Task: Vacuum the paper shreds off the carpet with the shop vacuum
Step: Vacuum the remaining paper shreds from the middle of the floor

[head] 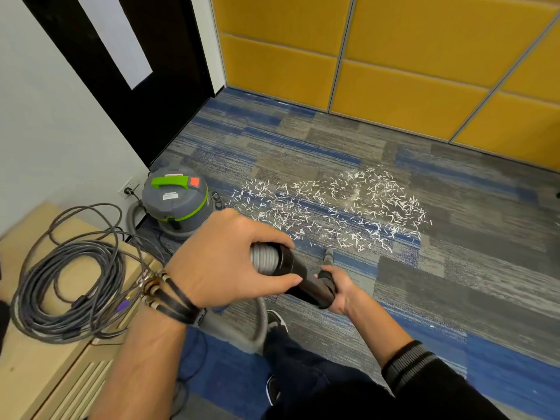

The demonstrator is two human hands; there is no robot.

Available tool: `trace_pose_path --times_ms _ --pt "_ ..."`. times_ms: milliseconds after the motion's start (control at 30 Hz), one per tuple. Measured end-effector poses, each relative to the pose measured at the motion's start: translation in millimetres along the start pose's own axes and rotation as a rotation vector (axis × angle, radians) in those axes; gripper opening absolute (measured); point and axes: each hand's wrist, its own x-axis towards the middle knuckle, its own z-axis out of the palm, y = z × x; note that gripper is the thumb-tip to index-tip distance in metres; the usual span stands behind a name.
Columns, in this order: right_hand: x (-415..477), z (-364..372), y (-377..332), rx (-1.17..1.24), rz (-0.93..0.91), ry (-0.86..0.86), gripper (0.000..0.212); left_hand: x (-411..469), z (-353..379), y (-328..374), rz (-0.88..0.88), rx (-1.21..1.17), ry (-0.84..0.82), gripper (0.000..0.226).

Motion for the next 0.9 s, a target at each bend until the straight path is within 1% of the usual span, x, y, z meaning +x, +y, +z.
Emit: trace_pose_path --times_ms 67,167,267,367,433,500,533,633,733,800,900 --pt "6.3 17.2 -11.5 -0.019 -0.033 -0.035 0.036 16.5 -5.5 -3.7 0.046 0.027 -0.019 0.041" --pt "16.2 41.1 -25.8 -0.023 -0.05 -0.042 0.028 37.4 -4.3 -18.1 0.054 0.042 -0.084 0.042" --pt "24.1 46.1 -27.5 0.089 -0.021 -0.042 0.025 44.1 -12.6 -45.7 -0.006 -0.042 -0.115 0.042" --pt "32.6 40.2 -29.2 0.249 0.034 -0.034 0.028 52.1 -22.6 -70.8 -0.057 -0.122 -0.129 0.04" --pt "33.0 43.4 -31.8 0.261 0.046 -0.043 0.029 57.0 -26.8 -79.9 -0.075 -0.155 -0.129 0.038" --pt "35.2 57.4 -36.3 0.289 0.037 -0.044 0.028 61.9 -31.3 -86.1 -0.065 -0.128 -0.103 0.036" --pt "36.5 65.5 -38.3 0.29 0.044 -0.038 0.028 63.1 -33.9 -87.0 -0.059 -0.118 -0.099 0.036" --pt "41.7 92.2 -45.5 0.205 0.024 -0.104 0.027 65.8 -41.3 -91.6 -0.032 -0.091 -0.088 0.038" --pt "41.5 110.8 -46.7 0.204 0.043 -0.125 0.032 66.8 -49.6 -104.9 -0.058 -0.129 -0.061 0.037" --pt "42.5 106.8 -42.5 0.257 0.033 -0.133 0.029 63.1 -52.5 -117.3 -0.082 -0.159 -0.055 0.037" --pt "46.0 89.8 -30.8 0.32 0.057 -0.07 0.026 55.1 -45.0 -125.1 -0.119 -0.21 -0.118 0.038"
